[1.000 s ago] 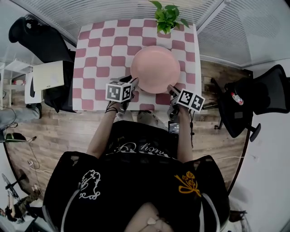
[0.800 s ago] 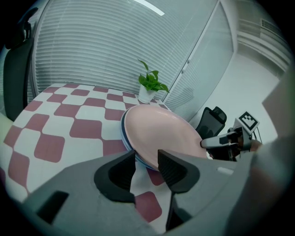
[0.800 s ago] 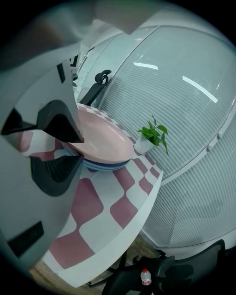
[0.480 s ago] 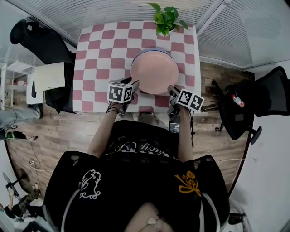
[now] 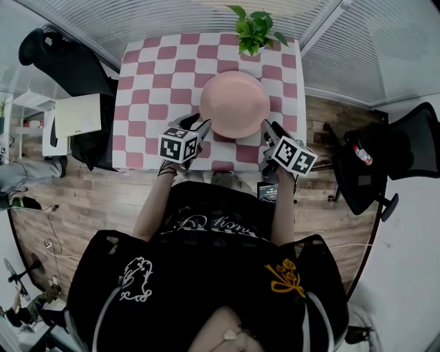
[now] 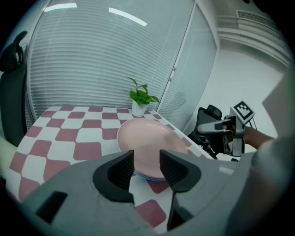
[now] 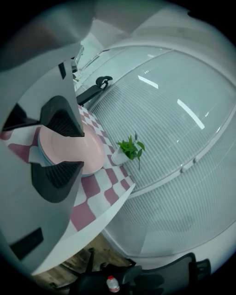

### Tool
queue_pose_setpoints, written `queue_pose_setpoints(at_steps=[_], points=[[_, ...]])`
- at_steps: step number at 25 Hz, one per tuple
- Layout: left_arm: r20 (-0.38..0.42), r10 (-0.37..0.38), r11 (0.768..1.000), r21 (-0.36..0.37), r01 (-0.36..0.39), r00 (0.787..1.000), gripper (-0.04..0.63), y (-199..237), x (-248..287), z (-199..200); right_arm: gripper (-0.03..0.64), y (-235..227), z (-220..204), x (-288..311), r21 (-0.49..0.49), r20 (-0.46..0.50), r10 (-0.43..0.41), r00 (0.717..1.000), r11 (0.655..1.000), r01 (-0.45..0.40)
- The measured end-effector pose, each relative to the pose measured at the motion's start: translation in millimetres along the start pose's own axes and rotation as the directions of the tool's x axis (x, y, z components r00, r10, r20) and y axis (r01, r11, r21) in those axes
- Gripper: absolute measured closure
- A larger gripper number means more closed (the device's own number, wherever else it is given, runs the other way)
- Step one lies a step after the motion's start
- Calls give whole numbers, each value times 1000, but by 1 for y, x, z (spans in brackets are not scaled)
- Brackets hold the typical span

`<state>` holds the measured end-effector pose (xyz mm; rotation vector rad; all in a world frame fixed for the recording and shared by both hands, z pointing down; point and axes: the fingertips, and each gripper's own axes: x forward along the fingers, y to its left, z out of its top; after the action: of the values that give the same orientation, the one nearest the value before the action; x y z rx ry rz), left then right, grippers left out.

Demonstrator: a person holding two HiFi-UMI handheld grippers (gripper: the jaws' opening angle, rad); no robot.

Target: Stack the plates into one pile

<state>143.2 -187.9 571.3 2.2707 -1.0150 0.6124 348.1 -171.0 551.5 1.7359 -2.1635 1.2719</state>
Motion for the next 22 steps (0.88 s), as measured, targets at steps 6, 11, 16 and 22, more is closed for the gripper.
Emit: queue_pose_setpoints(at_steps=[6, 11, 16, 22], points=[[109, -8, 999, 53, 2, 994, 422, -20, -28, 29, 469, 59, 16, -11, -285, 69, 134, 989, 952, -109], [174, -25, 994, 106, 7, 984, 422, -38, -54, 44, 491, 86, 2, -13, -336, 63, 203, 977, 926, -171], [226, -34, 994, 109, 10, 974, 423, -43, -76, 53, 522, 103, -9, -14, -368, 49, 220, 974, 911, -187], [245, -47, 994, 107, 21, 968, 423, -36, -101, 38, 556, 135, -22, -19, -409, 52, 241, 969, 891, -199]])
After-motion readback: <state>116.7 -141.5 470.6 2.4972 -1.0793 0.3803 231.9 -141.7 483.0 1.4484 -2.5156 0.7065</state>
